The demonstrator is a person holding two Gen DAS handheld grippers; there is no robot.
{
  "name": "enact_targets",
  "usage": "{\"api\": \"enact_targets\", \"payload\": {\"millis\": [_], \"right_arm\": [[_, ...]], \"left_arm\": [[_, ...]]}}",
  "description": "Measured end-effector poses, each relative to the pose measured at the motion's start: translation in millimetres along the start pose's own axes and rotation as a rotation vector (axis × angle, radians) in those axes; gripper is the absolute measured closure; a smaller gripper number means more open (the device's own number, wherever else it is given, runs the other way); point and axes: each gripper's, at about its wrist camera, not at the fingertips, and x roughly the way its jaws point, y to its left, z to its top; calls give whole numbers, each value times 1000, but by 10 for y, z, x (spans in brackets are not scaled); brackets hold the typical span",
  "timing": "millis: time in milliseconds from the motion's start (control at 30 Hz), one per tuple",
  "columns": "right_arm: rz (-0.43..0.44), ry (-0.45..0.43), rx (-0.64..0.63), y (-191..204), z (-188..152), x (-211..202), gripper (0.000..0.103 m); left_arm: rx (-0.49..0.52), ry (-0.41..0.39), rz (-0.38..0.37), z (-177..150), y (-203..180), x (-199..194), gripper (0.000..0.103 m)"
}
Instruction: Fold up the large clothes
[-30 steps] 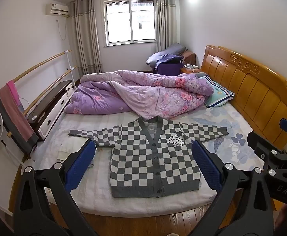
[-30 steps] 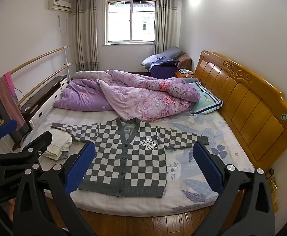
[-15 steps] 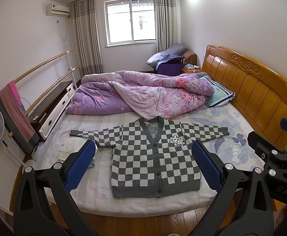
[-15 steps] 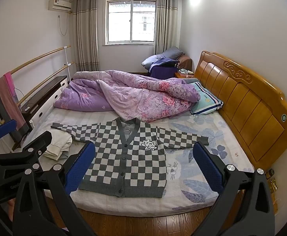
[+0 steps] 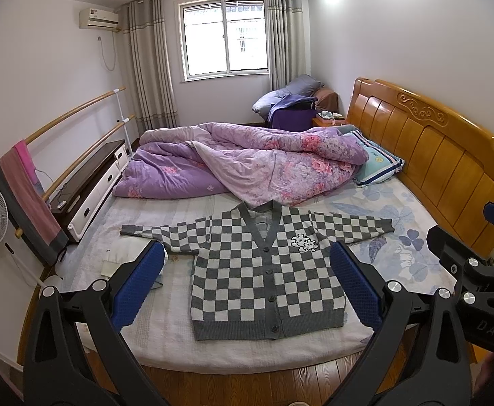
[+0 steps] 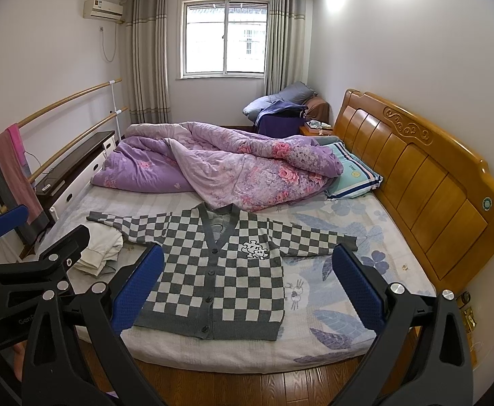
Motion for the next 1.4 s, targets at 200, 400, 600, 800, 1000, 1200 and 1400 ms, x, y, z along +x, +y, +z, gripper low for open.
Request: {"api": "enact_targets", "payload": {"millis": [200,400,600,800,1000,1200,1400], "right_arm": [[-1,-4,1,42,9,-32,7],[-1,-8,6,38,17,-36,7],[9,-10,10,7,23,-62,7],[12,-15,14,-16,37,-59,7],[12,-28,8,-27,50,-84,7],[11,-29,9,-29,50,-88,7],[16,-23,4,-24,42,-77,7]], "left_arm": [[1,-1,1,3,-3,-4,5],[10,-10,8,97,-58,-58,5],[15,-14,3,141,-113,-84,5],[19,-26,5,130,-107,-60,5],[7,-35,-1,101,-117,-51,5],[6,-34,0,105,-127,-49,5],[2,-34,-2,83,-159,-38,5]]}}
